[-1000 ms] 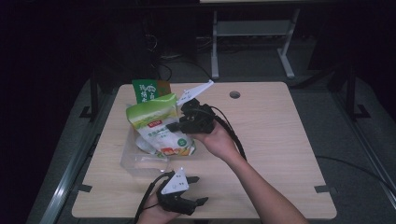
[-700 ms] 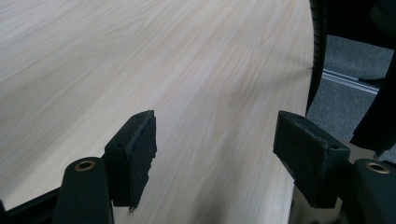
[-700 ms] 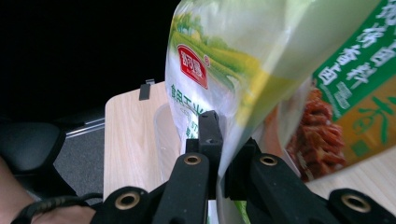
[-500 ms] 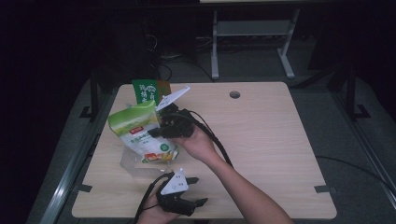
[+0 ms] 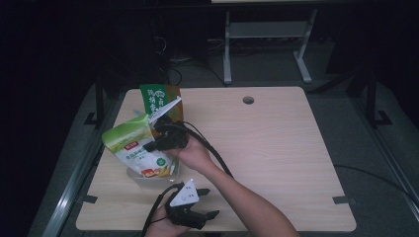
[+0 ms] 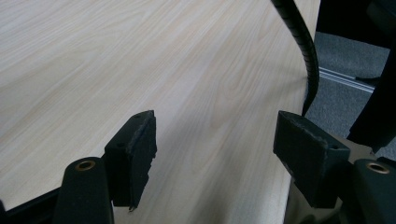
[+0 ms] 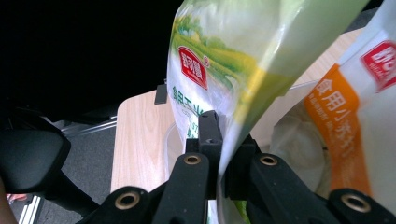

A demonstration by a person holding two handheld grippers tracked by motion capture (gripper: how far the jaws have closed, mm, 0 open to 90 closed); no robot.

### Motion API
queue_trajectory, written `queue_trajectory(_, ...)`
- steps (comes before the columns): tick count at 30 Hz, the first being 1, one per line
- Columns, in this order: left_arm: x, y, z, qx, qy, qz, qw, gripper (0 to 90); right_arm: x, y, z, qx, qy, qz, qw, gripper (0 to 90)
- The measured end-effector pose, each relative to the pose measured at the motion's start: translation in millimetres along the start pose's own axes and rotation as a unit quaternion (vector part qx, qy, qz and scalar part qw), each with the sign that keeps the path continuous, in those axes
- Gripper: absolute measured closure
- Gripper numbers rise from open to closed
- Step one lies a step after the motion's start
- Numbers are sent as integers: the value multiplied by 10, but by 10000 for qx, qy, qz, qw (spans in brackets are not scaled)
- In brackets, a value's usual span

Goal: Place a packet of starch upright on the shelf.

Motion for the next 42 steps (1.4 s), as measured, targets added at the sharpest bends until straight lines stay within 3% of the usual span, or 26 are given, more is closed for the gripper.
queue_trajectory(5, 5, -21, -9, -27, 54, -43, 10000, 298, 51, 113, 54, 3, 77, -86, 9999, 872)
queue_trajectory(9, -3, -12, 2, -30, 42, -10, 10000, 298, 154, 208, 96, 133, -51, -281, 9995, 865)
queue_trajectory(14, -1, 0, 6, -8, 88, -66, 9999, 298, 180, 129, 104, 206, 0, -298, 9993, 788)
queue_trajectory(16, 0, 7, 9, 9, 97, -80, 9999, 298, 188, 101, 96, 318, -198, -356, 9987, 788)
queue_trajectory(20, -3, 7, 5, -1, 110, -83, 9999, 298, 231, 85, 79, 397, -317, -421, 9978, 813)
queue_trajectory(29, -1, 12, -2, -14, 8, -39, 10000, 298, 432, 72, 219, 326, -143, -505, 9981, 857)
queue_trajectory(34, 5, 20, -10, -18, 39, -71, 10000, 299, 427, 28, 231, 131, -50, -514, 9986, 727)
queue_trajectory(42, 20, 26, -43, -58, 8, -86, 9999, 298, 444, -14, 243, 179, -113, -512, 9985, 881)
Point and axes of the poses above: each handheld gripper's, and its own axes: y roughly forward along the jaws, x roughly out of its underside, z roughly to its right, the point moved 4 cm from there along y, roughly forward along the jaws, and after that the axes turned 15 degrees about y, right-handed, at the moved point
